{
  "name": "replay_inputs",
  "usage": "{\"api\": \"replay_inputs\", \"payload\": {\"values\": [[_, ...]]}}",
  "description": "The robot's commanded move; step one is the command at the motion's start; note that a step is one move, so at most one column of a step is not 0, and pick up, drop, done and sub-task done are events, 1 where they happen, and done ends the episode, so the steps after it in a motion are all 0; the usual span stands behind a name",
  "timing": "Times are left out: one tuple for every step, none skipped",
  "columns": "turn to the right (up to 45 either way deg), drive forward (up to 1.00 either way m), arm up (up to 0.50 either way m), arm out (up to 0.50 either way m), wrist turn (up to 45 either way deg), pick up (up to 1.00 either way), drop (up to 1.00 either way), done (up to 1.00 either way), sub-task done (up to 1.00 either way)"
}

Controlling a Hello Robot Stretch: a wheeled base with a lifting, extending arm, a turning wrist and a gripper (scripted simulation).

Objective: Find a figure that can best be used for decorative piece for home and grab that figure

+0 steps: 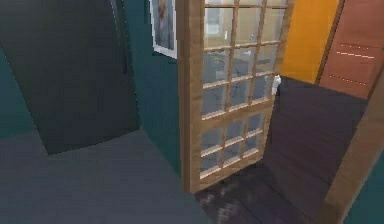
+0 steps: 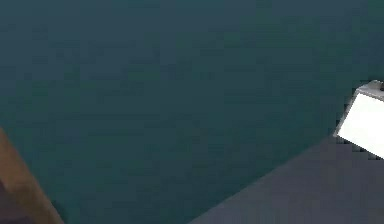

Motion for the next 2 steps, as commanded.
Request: {"api": "replay_inputs", "payload": {"values": [[0.0, 0.35, 0.00, 0.00, 0.0, 0.00, 0.00, 0.00, 0.00], [-6.0, 0.00, 0.00, 0.00, 0.0, 0.00, 0.00, 0.00, 0.00]]}}
